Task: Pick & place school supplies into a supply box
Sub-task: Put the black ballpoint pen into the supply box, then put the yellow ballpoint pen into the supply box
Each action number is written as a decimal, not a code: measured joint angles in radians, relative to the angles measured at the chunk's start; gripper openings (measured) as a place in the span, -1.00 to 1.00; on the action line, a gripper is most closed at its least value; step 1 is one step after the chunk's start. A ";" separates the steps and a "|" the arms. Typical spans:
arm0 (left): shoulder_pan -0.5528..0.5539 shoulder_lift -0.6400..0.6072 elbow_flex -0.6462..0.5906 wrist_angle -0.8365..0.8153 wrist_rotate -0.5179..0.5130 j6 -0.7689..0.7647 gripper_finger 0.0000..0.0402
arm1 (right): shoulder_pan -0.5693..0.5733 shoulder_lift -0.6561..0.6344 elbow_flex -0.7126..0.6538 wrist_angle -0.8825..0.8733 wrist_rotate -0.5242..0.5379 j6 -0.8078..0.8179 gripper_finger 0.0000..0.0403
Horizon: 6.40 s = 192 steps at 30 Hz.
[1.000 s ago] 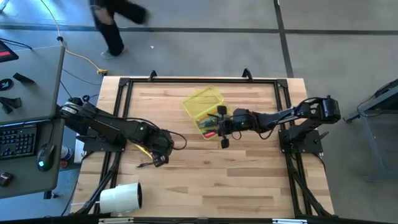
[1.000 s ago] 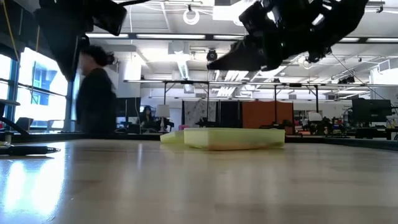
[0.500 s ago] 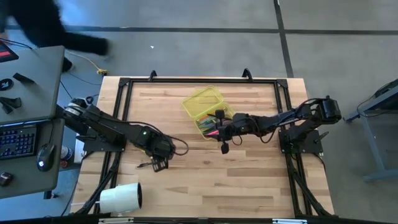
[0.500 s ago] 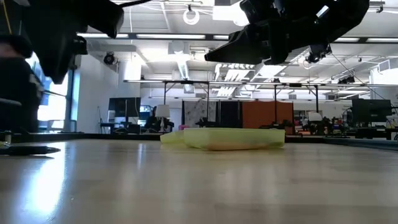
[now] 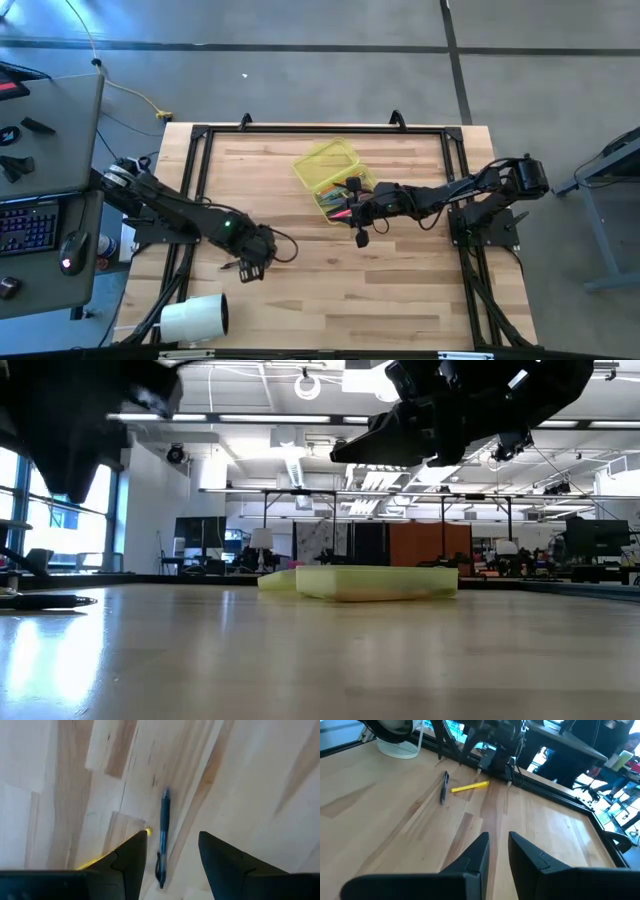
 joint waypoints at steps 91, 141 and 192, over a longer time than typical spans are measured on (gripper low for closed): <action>0.661 0.475 0.247 1.087 -0.051 0.512 -0.56 | -0.024 -0.615 -0.010 -0.968 0.454 0.456 -0.72; 0.615 0.434 0.832 -0.482 0.334 0.637 -0.06 | -0.023 -0.615 -0.010 -0.966 0.431 0.457 -0.82; 0.288 0.417 -0.116 -0.068 0.122 0.638 -0.53 | -0.023 -0.615 -0.010 -0.850 0.330 0.400 -0.82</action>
